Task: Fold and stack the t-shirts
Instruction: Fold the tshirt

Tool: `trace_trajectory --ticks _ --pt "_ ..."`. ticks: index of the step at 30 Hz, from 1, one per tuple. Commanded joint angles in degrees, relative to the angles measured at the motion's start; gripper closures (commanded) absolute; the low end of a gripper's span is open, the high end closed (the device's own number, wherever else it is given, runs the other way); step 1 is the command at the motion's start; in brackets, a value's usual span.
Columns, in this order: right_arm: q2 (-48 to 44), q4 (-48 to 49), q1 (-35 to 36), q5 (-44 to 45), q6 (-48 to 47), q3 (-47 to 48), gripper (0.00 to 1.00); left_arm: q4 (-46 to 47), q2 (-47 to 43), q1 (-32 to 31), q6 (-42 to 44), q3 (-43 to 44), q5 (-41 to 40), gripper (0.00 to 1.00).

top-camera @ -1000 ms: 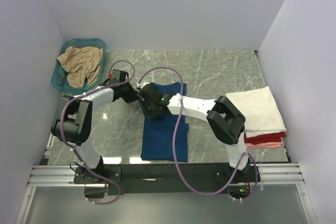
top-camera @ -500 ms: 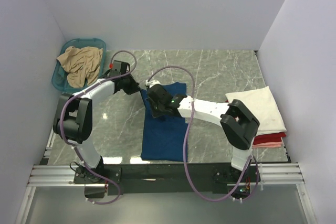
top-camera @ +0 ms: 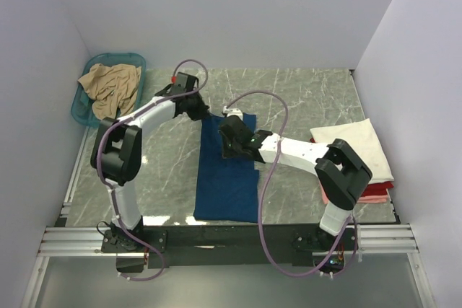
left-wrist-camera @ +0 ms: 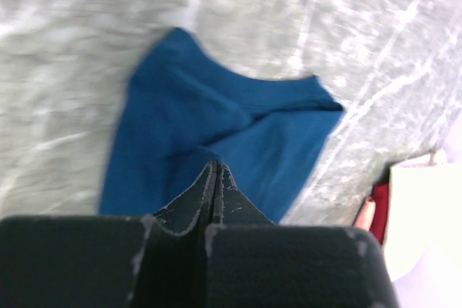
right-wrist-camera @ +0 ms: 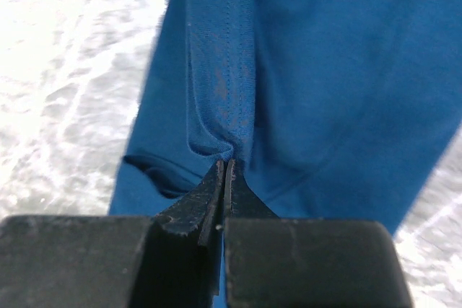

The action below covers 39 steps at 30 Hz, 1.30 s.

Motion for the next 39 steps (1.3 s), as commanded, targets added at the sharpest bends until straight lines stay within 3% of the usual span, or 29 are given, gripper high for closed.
trace_trajectory --ticks 1,17,20,24,27,30,34,39 --pt "-4.1 1.0 -1.0 2.5 3.8 -2.1 1.0 -0.1 2.0 -2.4 0.8 6.2 -1.9 0.99" --pt "-11.2 7.5 -3.7 2.4 13.9 -17.7 1.0 0.0 12.5 -10.3 0.8 17.0 -0.7 0.94" --pt "-12.9 9.3 -4.2 1.5 15.0 -19.9 0.88 0.6 13.8 -11.1 0.9 17.9 -0.4 0.9" --pt "-16.4 11.0 -4.8 0.6 16.0 -22.5 0.71 1.9 13.8 -11.1 2.1 18.5 0.3 0.75" --pt "-19.7 11.1 -5.9 0.1 16.2 -23.5 0.68 1.1 13.6 -11.1 3.4 20.1 -0.4 0.61" --pt "-22.2 10.7 -7.4 -0.4 15.7 -24.2 0.68 -1.6 12.7 -10.7 4.6 22.4 -2.4 0.56" --pt "-22.4 8.5 -8.7 -0.7 13.4 -21.5 0.68 -4.2 9.9 -10.2 5.1 21.3 -5.9 0.59" --pt "-17.5 6.2 -8.8 -1.2 9.9 -15.1 0.68 -5.2 5.9 -10.2 4.8 15.9 -7.4 0.77"
